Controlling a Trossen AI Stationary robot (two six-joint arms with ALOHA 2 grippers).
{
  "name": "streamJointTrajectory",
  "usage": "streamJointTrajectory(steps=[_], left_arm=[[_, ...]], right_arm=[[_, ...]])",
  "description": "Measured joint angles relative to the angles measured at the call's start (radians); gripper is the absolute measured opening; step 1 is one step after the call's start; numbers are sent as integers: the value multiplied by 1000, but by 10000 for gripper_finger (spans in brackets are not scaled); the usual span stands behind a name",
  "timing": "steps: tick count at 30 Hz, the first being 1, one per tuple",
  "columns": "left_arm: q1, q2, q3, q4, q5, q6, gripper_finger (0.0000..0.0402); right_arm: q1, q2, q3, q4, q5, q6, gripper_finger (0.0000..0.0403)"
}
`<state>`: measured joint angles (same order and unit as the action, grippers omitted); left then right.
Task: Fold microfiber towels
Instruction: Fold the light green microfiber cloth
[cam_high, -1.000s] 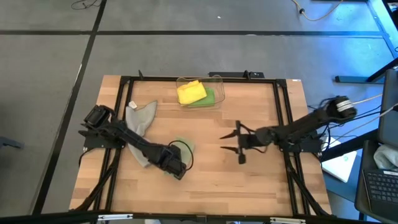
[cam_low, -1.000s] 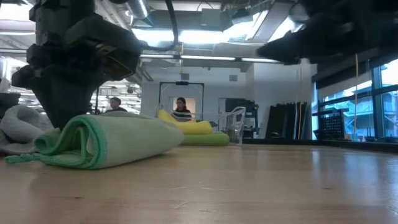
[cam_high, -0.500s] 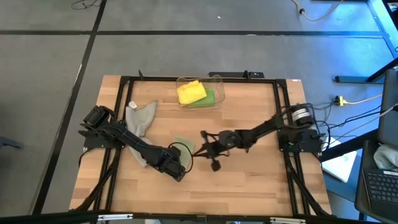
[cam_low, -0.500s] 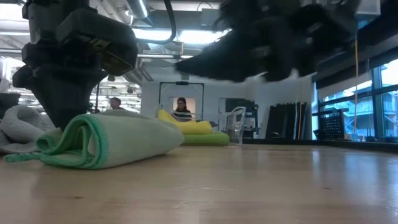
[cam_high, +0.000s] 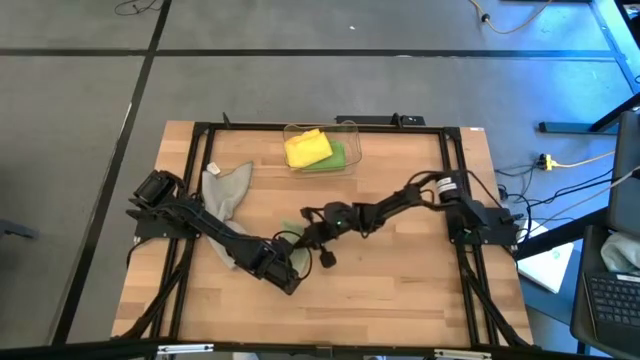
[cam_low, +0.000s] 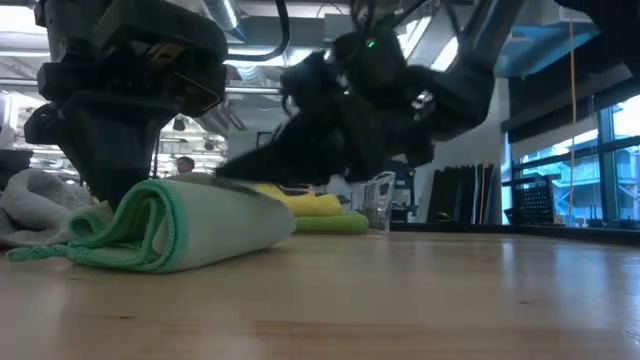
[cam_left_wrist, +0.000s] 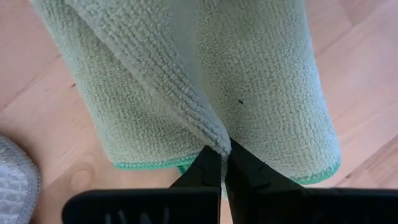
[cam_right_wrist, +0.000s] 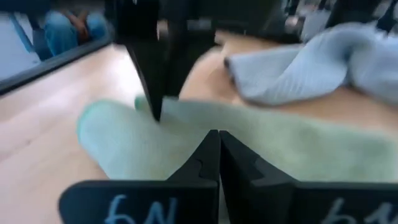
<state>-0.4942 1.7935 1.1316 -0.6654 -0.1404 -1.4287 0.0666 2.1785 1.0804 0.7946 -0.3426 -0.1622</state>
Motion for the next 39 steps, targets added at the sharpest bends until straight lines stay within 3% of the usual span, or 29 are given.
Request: streamJointTrajectory(steps=[13, 18, 22, 26, 35, 39], left_arm=[[1, 0, 14, 2, 53, 54, 0], [2, -34, 97, -118, 62, 96, 0], [-3, -75, 221, -300, -53, 100, 0], [-19, -90, 312, -298, -216, 126, 1], [-36, -87, 342, -285, -284, 95, 1], [-40, -28, 342, -123, -325, 176, 0]], right_arm=[[-20, 146, 113, -66, 34, 28, 8], [-19, 147, 113, -64, 24, 29, 9], [-19, 147, 113, -63, 15, 31, 9], [-24, 150, 114, -72, 30, 54, 9], [-27, 150, 120, -83, 33, 79, 9], [-29, 150, 120, -83, 31, 80, 9]])
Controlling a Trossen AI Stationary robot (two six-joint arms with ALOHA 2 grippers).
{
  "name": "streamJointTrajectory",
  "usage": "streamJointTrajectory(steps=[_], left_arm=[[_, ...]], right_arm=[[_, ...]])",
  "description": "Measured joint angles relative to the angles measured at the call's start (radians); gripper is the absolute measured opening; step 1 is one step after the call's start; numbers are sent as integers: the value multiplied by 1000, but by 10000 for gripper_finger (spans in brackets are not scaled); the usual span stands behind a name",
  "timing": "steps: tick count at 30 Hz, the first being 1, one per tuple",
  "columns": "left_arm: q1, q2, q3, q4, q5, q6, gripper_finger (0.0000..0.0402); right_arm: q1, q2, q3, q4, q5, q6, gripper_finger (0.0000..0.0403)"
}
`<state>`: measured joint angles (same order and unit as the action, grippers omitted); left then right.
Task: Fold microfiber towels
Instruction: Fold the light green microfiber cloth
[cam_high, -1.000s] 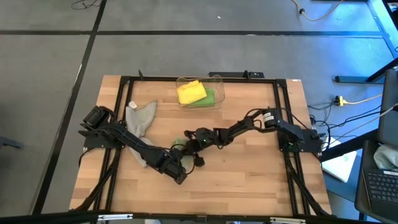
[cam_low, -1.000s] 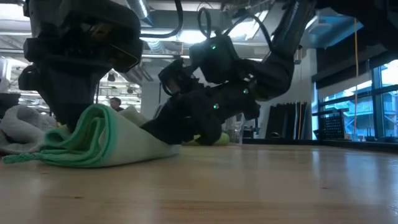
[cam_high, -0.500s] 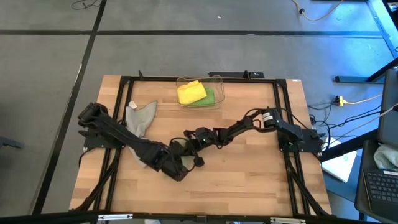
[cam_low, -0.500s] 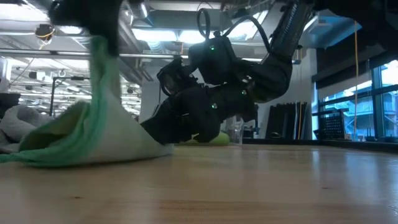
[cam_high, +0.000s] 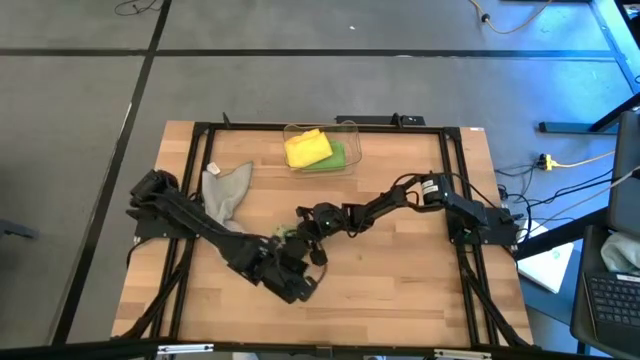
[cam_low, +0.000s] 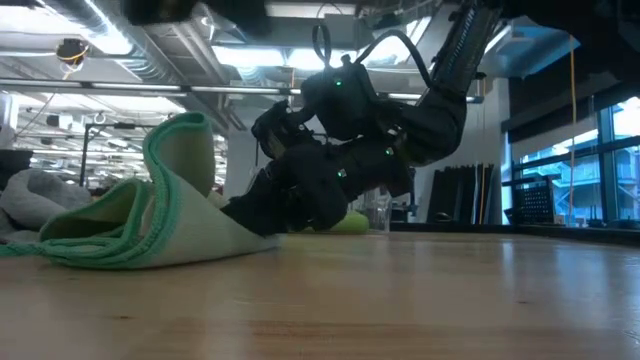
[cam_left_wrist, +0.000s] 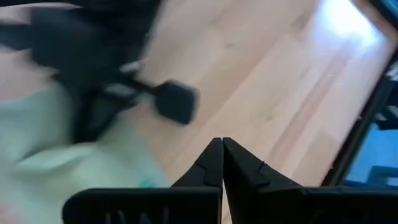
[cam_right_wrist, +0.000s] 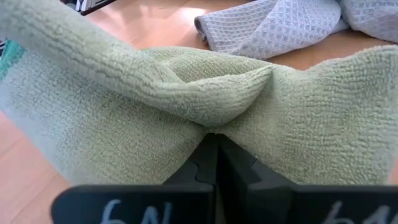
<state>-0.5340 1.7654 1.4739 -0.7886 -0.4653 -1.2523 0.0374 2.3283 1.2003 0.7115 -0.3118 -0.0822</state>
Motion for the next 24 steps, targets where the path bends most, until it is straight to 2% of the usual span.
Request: streamJointTrajectory(steps=[3, 5, 8, 11, 20, 24], left_arm=[[1, 69, 1, 138, 8, 71, 0], [3, 124, 1, 148, 59, 80, 0], [9, 184, -2, 42, 151, 18, 0], [5, 203, -2, -96, 184, -64, 0], [-82, 171, -1, -392, 104, -298, 0], [-130, 171, -1, -408, 78, -391, 0]], right_arm=[[-4, 0, 0, 0, -4, 2, 9], [-5, 0, 0, 0, -10, 3, 9], [-7, 0, 0, 0, -23, 3, 9], [-7, 0, 0, -1, -27, 3, 9], [-7, 0, 2, -21, -32, 0, 20], [-9, -10, 0, -30, -54, 1, 45]])
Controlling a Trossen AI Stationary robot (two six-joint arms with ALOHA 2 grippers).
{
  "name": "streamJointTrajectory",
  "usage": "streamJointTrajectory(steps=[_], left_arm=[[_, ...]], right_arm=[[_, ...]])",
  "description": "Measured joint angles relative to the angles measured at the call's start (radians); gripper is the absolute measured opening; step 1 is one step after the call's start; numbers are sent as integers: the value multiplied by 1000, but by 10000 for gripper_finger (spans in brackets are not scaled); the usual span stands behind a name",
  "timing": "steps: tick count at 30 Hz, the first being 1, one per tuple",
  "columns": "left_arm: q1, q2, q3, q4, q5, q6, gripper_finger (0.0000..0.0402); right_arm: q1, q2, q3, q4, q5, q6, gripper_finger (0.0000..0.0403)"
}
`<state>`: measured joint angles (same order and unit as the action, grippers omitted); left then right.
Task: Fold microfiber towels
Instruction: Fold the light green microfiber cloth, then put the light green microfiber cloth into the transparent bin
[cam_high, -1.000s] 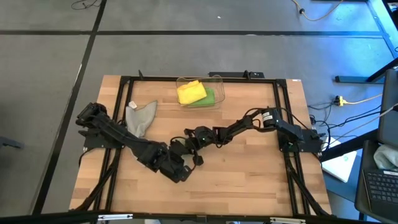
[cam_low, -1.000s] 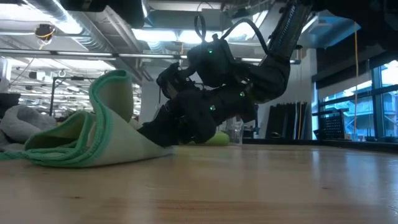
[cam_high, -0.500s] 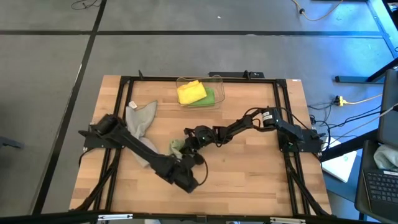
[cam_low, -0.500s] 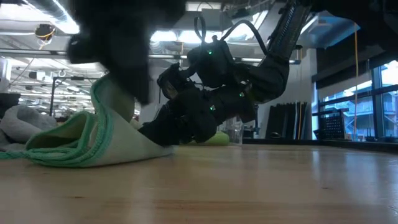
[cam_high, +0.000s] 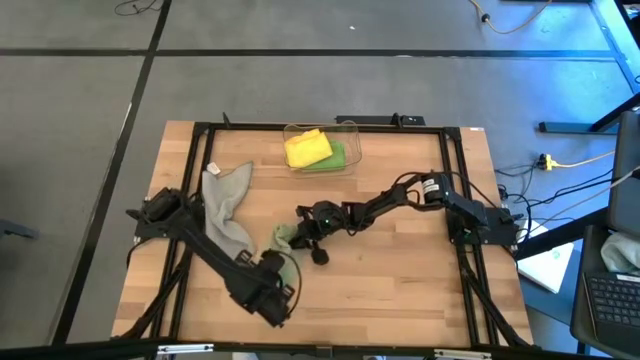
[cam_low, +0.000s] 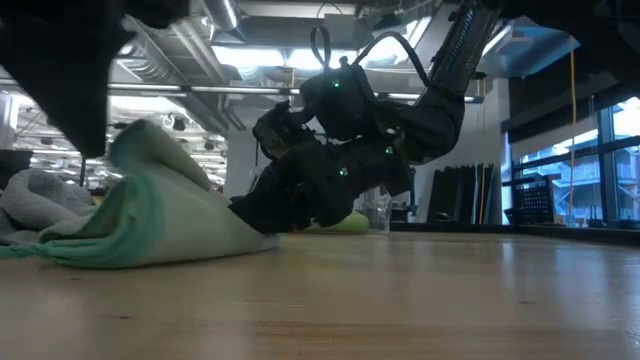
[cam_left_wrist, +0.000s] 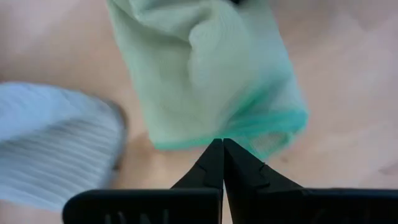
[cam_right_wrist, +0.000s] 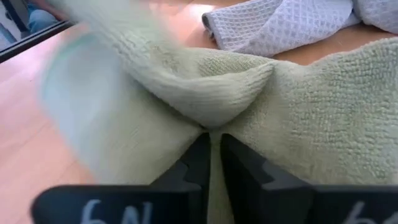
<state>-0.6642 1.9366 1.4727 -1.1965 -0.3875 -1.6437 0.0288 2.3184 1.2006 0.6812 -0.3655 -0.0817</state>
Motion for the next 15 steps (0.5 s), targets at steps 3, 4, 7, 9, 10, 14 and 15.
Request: streamJointTrajectory(steps=[3, 4, 7, 9, 10, 14, 15], left_arm=[[-30, 0, 0, 24, -11, -60, 0], [-40, 0, 0, 34, -18, -77, 0], [-63, 0, 0, 49, -30, -126, 0], [-75, 0, 0, 50, -39, -158, 0], [-79, 0, 0, 56, -46, -167, 0], [-85, 0, 0, 90, -94, -185, 0], [-85, 0, 0, 105, -110, -185, 0]], right_arm=[[1, -33, -4, -28, -2, 1, 72], [1, -44, -4, -37, -3, 0, 83], [1, -86, -5, -26, -1, -1, 113], [1, -112, -4, -12, 4, -2, 132], [1, -120, -3, -7, 16, -2, 141], [1, -135, -3, 50, 49, -3, 171], [1, -138, -3, 67, 53, -3, 177]])
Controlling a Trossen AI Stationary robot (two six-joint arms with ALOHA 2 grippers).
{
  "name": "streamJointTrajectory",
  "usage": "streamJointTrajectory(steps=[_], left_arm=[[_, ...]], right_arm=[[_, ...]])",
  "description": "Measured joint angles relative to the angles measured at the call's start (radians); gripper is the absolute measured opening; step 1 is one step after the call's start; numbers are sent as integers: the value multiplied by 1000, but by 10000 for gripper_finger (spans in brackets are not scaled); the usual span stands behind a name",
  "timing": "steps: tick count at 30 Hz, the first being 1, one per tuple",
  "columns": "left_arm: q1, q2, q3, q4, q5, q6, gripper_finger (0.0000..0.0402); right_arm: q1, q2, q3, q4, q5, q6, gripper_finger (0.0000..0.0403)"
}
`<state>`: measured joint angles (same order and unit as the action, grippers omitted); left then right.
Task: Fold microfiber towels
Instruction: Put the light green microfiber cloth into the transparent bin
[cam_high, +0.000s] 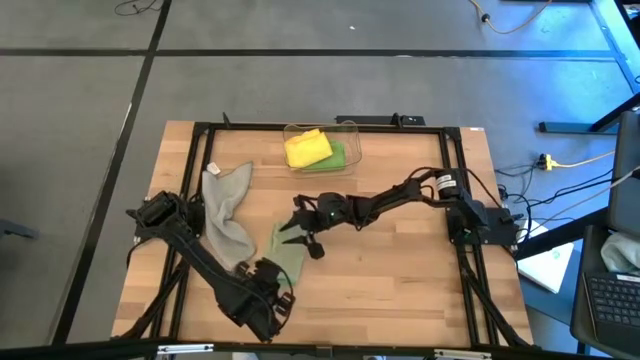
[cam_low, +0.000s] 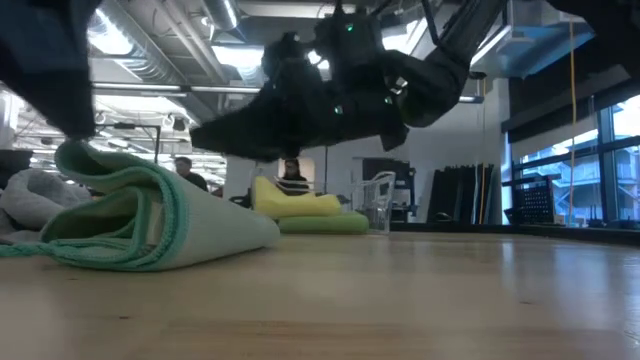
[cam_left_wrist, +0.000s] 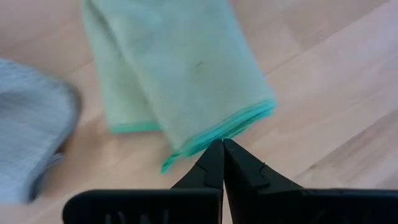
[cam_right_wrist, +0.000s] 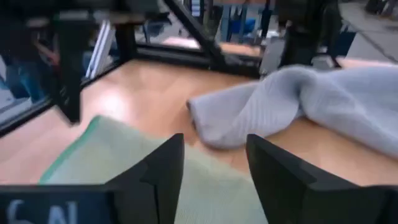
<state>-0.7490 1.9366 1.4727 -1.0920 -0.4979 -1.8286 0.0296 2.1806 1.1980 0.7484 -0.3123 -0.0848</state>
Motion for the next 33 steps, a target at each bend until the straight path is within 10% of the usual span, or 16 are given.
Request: streamJointTrajectory(steps=[12, 19, 23, 33], left_arm=[[9, 1, 17, 174, -245, 211, 0], [61, 7, -11, 28, -269, 264, 0], [93, 9, -43, -64, -277, 197, 0], [10, -50, -43, -102, -255, 58, 61]], right_arm=[[0, -131, 1, -447, -3, -77, 179], [44, -284, -9, -905, 36, -349, 173], [93, -298, -44, -997, 56, -247, 173], [72, -299, -182, -728, -549, 465, 173]])
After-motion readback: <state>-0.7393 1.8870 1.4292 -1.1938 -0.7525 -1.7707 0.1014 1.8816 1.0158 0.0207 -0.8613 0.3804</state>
